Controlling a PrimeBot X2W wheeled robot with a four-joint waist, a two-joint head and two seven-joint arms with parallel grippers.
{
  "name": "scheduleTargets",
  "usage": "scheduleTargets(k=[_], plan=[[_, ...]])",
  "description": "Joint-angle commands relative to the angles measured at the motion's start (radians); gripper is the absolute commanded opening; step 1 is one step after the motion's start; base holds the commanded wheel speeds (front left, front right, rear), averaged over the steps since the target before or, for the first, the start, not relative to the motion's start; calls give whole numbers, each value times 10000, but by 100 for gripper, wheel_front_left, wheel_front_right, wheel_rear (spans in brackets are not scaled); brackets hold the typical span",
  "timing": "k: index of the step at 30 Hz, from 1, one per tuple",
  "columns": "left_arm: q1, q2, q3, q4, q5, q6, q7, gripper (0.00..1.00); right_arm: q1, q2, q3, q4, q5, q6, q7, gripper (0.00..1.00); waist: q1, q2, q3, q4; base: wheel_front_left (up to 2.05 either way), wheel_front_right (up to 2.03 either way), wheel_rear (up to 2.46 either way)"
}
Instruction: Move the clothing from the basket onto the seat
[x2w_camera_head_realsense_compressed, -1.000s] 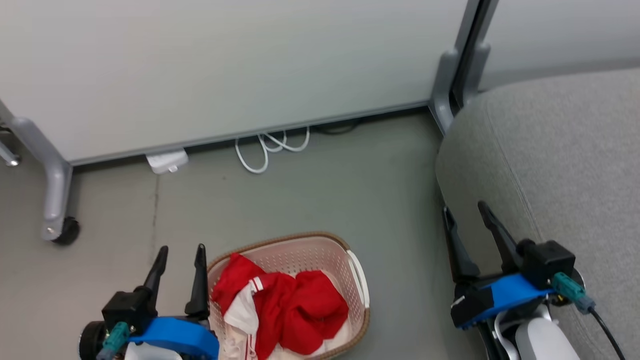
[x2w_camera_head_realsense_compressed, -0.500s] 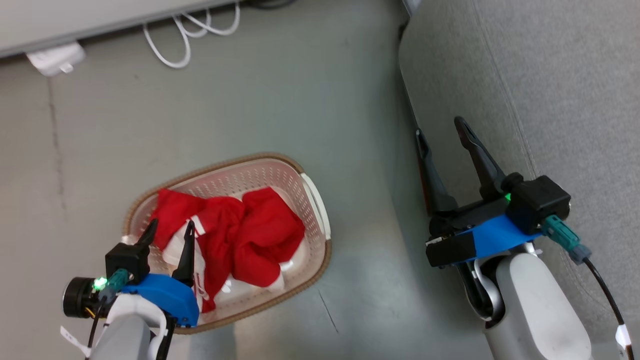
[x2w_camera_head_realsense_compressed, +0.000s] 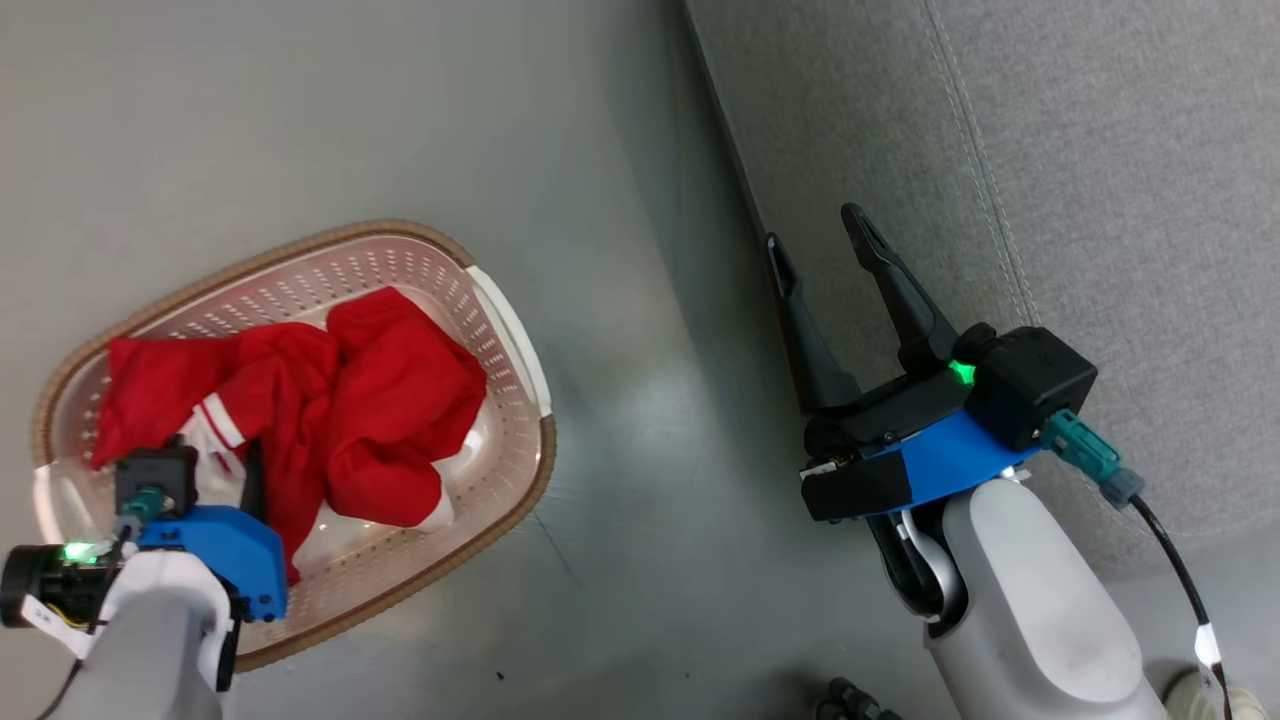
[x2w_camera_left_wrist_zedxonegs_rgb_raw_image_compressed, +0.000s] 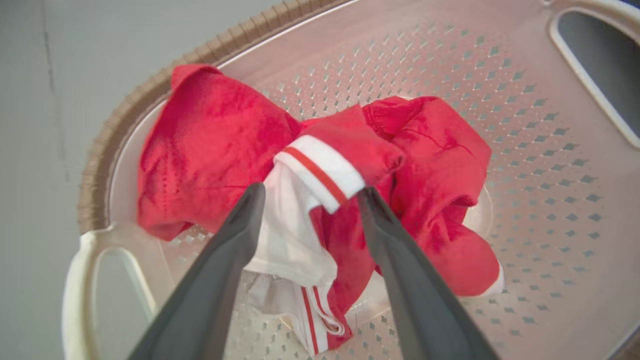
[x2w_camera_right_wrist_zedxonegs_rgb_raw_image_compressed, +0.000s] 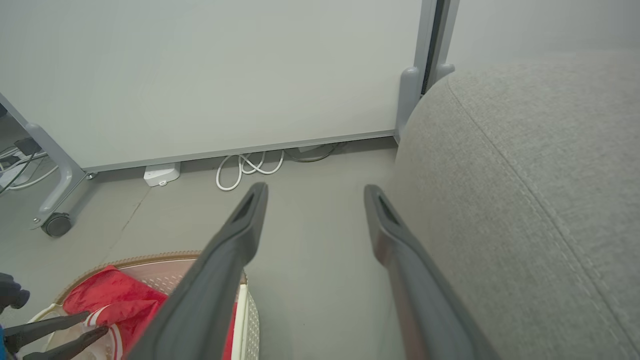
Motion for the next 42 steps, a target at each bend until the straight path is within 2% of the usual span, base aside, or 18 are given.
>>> scheduleTargets(k=[1,7,8,9,10,20,27,32,42], plan=[[-166,114,72,89,-98,107,20,100,-160,-4,66,19,95,-3,-91,100,-3,0,300,-267,0,0,0],[-697,263,381,633,-400,366,177,100,-336,-4,268,172,302,-3,-225,100,-3,0,615,-405,0,0,0],[-757,250,429,718,-480,362,252,73,-369,-4,290,196,307,-3,-247,100,-3,0,644,-406,0,0,0],[-836,242,460,772,-522,366,234,22,-403,-4,298,210,311,-3,-244,100,-3,0,666,-402,0,0,0],[-918,233,484,830,-565,362,239,0,-434,-4,310,232,319,-3,-256,100,-3,0,683,-394,0,0,0],[-1259,-20,320,1364,-741,215,150,0,-636,-6,390,476,375,-3,-319,100,-3,0,496,-186,0,0,0],[-1079,-294,242,1713,-872,51,-66,0,-565,-6,356,702,202,-3,-326,100,-3,0,-35,29,0,0,0],[-765,-665,63,1913,-899,-146,-252,0,-239,-7,198,971,43,-3,-326,100,-3,0,-1019,400,0,0,0],[-213,-1609,-611,1727,-676,-830,-460,0,879,-14,-110,1512,-354,-3,54,100,-3,0,-3936,1519,0,0,0]])
